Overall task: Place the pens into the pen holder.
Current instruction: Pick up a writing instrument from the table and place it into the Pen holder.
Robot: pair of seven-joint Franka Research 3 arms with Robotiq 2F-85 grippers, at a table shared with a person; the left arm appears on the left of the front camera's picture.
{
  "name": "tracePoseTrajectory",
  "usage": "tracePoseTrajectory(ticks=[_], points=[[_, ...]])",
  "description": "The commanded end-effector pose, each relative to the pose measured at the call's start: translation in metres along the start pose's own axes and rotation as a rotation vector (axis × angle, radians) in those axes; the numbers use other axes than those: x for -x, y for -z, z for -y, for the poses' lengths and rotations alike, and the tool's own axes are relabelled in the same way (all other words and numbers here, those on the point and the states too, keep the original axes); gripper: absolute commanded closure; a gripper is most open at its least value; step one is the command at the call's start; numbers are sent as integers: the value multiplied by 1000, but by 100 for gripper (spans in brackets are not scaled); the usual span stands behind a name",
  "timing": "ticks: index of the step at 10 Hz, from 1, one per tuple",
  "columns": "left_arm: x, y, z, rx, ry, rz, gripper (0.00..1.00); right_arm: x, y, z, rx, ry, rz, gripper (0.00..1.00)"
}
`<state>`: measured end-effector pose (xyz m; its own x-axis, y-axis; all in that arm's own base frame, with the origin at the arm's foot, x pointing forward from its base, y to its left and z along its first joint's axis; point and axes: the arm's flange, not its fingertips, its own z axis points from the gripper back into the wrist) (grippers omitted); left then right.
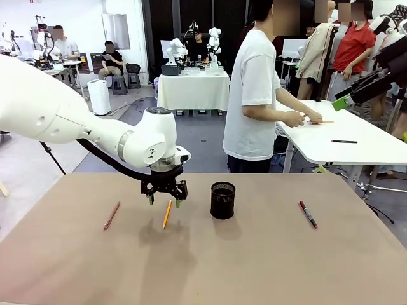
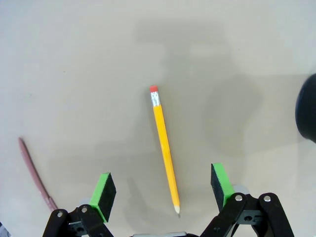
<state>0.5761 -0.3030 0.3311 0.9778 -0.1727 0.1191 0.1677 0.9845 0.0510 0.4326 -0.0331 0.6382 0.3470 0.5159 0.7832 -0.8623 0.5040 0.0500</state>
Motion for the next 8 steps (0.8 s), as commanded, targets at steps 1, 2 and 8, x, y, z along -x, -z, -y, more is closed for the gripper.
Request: tracePoseTrajectory(ticks=[1,2,8], points=[[-15,8,4,-20,-53,-7,0,0,1,-1,-3,-4,10,0],[-17,14,4,-18,-79,-20,0,0,1,-1,-3,-4,10,0],[-24,28,2,38,-163,-55,34,0,1,-1,-3,-4,10,0]])
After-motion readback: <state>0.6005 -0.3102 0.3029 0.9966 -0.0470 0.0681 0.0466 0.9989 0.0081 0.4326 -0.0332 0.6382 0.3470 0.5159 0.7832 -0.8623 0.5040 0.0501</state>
